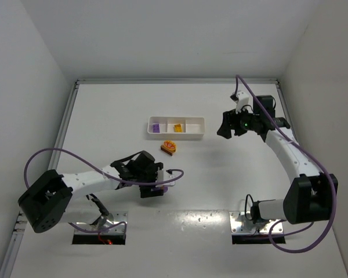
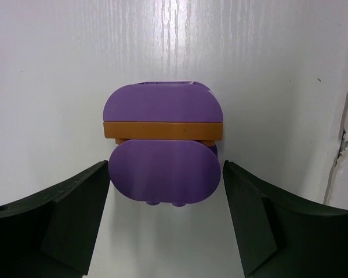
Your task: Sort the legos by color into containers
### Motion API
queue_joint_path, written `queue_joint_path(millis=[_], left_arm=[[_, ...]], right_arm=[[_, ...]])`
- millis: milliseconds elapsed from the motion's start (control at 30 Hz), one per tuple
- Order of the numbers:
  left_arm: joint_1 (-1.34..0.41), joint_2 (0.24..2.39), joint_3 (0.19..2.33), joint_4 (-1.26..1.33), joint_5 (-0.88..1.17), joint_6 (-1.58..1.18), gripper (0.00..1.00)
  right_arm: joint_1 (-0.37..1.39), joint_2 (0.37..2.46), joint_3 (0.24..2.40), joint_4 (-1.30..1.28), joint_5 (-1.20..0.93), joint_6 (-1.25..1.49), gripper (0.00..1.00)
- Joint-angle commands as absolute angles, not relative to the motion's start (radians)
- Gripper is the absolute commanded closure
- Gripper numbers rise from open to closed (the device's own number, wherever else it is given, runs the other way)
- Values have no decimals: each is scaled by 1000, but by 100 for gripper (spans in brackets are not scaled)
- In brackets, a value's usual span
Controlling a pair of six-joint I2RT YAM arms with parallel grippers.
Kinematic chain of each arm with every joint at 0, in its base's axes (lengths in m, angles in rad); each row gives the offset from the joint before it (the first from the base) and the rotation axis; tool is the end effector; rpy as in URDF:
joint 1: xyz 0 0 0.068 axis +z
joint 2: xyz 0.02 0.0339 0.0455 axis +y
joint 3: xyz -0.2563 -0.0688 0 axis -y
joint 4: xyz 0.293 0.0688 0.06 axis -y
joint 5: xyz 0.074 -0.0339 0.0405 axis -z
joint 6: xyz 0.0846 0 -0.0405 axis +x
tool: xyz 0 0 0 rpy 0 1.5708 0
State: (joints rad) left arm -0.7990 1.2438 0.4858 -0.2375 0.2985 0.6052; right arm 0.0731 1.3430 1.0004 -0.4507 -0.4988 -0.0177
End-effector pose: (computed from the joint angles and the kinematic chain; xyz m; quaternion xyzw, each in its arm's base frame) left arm 0.1746 -0.2151 0.0684 0.6446 0.6967 -0.1691 0.2654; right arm 0.3584 0.0668 0.2156 -0.1342 0.8916 0.2385 0.3608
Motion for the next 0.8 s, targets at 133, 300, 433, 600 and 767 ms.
queue_joint_path(millis=[133,300,433,600,767], left_arm=[[-822,1266,512,-187,340,586,17],[-822,1275,512,-167,350,555,23],[-822,1275,512,-167,350,534,34],[-822,1275,522,-167,341,516,55],[-822,1266,574,-149,214,444,72]], right_arm=[[66,1344,1014,-428,-525,-9,26],[66,1344,1005,-419,-525,0,26],[66,1344,1005,-419,-534,11,26],[66,1362,985,-388,-610,40,26],[66,1411,956,-328,-873,119,26]])
